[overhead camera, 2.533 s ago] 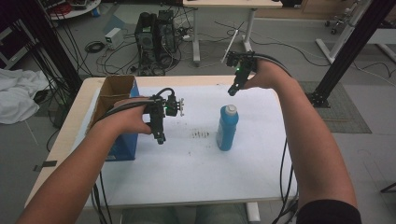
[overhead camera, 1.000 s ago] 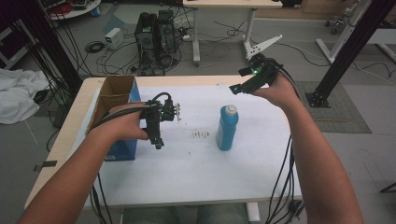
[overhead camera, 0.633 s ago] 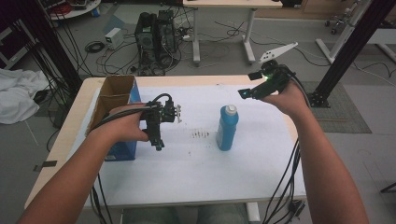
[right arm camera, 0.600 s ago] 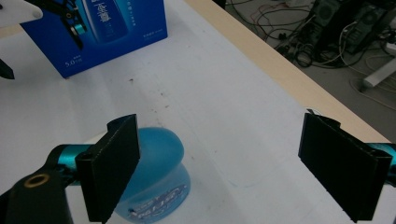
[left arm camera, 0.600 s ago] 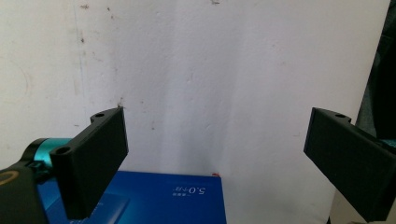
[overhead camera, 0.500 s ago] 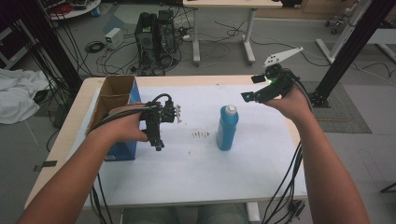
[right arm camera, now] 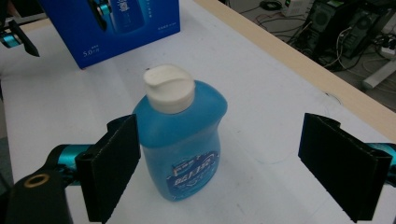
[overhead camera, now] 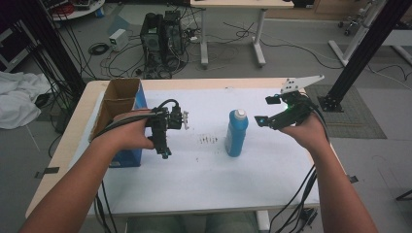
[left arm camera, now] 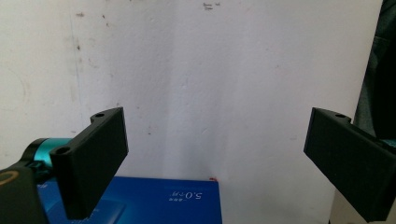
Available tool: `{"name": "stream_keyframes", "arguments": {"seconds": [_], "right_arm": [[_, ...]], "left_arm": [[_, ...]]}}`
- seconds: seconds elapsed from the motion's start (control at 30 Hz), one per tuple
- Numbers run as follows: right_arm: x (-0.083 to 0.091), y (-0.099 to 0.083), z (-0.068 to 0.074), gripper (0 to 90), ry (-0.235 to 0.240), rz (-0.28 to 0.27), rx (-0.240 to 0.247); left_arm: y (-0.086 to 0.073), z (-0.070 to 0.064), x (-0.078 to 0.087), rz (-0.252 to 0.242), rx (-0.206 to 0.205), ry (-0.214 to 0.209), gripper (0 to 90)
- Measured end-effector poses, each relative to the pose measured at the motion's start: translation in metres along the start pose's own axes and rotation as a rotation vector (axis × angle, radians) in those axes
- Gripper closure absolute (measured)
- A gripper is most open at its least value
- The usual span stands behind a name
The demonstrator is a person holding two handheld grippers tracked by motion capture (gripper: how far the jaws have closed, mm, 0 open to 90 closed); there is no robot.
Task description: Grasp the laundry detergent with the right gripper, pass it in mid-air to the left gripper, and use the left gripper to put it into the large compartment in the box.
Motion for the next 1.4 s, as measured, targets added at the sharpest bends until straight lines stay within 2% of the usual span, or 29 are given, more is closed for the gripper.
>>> {"name": "stream_keyframes", "arguments": {"seconds": [0.17, 0.4, 0.57, 0.63, 0.67, 0.8, 0.97, 1.2, 1.33, 1.4], "right_arm": [[0.001, -0.01, 0.008, 11.9, -0.003, -0.006, -0.002], [-0.003, -0.03, 0.021, 11.9, -0.008, -0.005, -0.028], [-0.006, -0.04, 0.027, 11.9, -0.014, 0.004, -0.037], [-0.009, -0.045, 0.03, 11.9, -0.012, 0.003, -0.046], [-0.011, -0.049, 0.031, 11.8, -0.019, 0.007, -0.039], [-0.018, -0.058, 0.036, 11.9, -0.008, -0.002, -0.049], [-0.027, -0.067, 0.041, 11.9, 0.0, 0.0, -0.062], [-0.042, -0.081, 0.055, 11.9, 0.002, -0.052, -0.071], [-0.047, -0.087, 0.061, 11.9, -0.02, -0.063, -0.081], [-0.052, -0.094, 0.066, 11.8, -0.052, -0.09, -0.092]], "left_arm": [[0.0, -0.001, 0.001, -0.003, -0.006, 0.003, 6.2], [0.001, -0.004, 0.003, 0.003, -0.014, 0.008, 6.2], [0.001, -0.005, 0.002, -0.013, -0.013, 0.005, 6.2], [0.001, -0.005, 0.002, -0.017, -0.013, 0.011, 6.2], [0.0, -0.005, 0.003, -0.009, -0.028, 0.009, 6.2], [0.0, -0.007, 0.001, -0.031, -0.01, 0.004, 6.2], [-0.001, -0.007, 0.0, -0.029, -0.017, -0.001, 6.2], [-0.003, -0.01, -0.003, -0.041, -0.023, -0.005, 6.2], [-0.004, -0.011, -0.004, -0.051, -0.018, -0.004, 6.2], [-0.004, -0.01, -0.004, -0.047, -0.028, -0.006, 6.2]]}}
Point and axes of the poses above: each handheld gripper's, and its own axes: x roughly backward along the jaws, y roughly out of its top, z roughly to its left, the point moved 1 cm from there along -x, roughly forward along the jaws, and after that the axes turned 5 degrees about z, right-handed, at the moved point
